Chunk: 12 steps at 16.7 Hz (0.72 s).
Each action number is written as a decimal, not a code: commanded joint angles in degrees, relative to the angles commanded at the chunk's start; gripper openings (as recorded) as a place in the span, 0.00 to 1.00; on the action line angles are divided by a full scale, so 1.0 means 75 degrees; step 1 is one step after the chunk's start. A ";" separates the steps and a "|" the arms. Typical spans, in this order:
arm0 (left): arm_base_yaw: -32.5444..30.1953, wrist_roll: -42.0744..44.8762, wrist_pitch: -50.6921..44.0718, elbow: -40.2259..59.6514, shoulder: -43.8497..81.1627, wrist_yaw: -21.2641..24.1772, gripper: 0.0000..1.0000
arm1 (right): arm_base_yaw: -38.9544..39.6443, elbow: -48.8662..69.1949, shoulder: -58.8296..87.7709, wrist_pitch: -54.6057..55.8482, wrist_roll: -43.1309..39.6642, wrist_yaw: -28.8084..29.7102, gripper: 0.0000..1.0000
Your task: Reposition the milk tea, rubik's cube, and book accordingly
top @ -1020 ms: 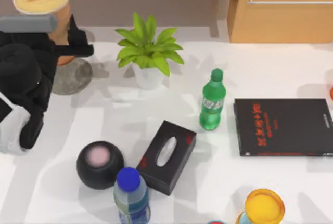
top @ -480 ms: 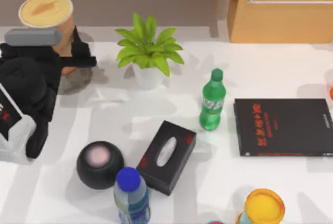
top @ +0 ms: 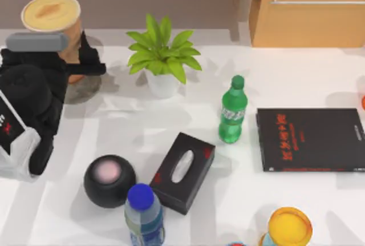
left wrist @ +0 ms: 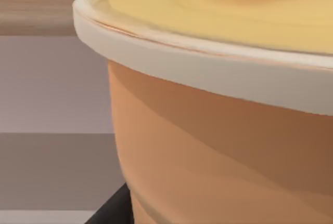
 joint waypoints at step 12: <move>0.0000 0.0000 0.0000 0.0000 0.0000 0.0000 1.00 | 0.0000 0.0000 0.0000 0.0000 0.0000 0.0000 1.00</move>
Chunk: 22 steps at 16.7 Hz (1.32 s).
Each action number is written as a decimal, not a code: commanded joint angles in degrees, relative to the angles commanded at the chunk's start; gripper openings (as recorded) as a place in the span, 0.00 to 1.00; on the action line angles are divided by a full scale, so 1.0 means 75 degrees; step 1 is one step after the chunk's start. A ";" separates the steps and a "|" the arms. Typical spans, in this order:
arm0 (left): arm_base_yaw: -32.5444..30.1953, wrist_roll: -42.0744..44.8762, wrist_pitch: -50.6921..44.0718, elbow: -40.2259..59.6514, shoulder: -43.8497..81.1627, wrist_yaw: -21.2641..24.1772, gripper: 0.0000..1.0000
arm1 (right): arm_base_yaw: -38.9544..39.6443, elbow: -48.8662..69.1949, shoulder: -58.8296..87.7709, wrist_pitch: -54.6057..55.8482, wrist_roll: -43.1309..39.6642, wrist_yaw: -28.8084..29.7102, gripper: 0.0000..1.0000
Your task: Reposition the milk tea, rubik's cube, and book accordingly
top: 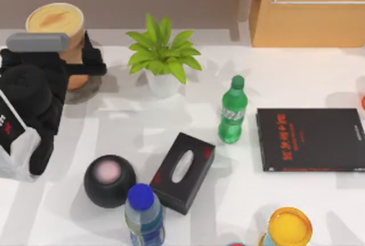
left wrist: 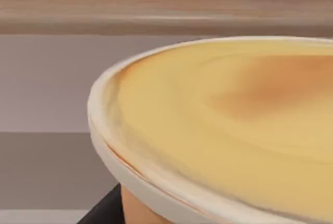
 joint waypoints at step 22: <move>-0.0107 0.0009 0.0198 -0.1074 -0.0852 -0.0157 1.00 | 0.0000 0.0000 0.0000 0.0000 0.0000 0.0000 1.00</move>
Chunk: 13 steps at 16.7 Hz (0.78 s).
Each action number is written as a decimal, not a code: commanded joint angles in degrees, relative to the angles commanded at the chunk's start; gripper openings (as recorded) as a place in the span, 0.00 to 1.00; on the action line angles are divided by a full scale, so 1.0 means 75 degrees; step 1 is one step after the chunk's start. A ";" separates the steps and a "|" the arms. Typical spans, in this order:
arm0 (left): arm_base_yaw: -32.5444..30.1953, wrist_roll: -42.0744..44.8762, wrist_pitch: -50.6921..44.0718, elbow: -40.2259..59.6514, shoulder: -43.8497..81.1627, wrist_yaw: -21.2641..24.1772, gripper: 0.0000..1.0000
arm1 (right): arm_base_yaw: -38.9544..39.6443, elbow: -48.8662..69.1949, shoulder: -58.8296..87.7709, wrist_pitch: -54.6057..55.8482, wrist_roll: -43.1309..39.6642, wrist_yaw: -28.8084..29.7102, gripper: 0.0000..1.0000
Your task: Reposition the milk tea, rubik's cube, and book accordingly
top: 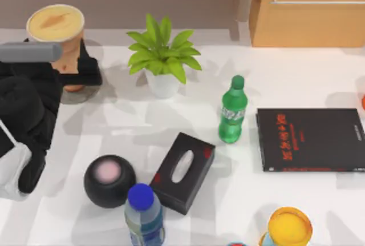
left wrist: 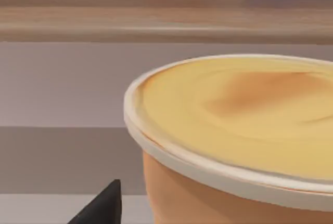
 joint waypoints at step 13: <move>0.0018 0.0064 -0.1418 -0.0189 -0.1839 0.0004 1.00 | 0.0000 0.0000 0.0000 0.0000 0.0000 0.0000 1.00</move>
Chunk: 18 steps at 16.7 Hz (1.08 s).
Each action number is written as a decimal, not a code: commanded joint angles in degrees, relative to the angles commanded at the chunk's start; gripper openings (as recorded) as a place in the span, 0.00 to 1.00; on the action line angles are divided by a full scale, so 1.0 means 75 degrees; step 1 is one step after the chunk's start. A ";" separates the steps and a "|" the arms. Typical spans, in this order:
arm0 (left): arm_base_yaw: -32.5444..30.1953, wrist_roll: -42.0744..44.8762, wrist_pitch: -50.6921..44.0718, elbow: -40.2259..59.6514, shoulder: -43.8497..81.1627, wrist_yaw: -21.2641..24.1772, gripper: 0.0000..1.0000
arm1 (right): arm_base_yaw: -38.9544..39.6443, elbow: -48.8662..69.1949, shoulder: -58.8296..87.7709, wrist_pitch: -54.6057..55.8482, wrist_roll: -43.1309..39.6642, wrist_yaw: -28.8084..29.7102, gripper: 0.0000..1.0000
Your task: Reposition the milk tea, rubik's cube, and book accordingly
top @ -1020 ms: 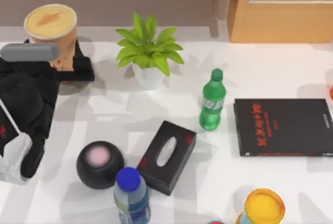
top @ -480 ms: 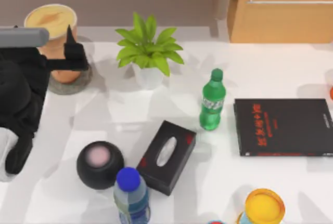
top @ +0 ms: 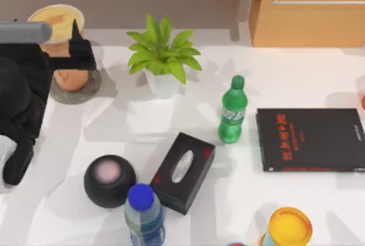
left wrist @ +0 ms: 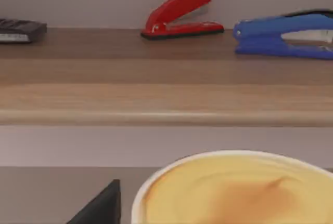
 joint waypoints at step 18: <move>0.2833 0.1648 -1.3595 0.5905 -0.0370 0.1394 1.00 | 0.0000 0.0000 0.0000 0.0000 0.0000 0.0000 1.00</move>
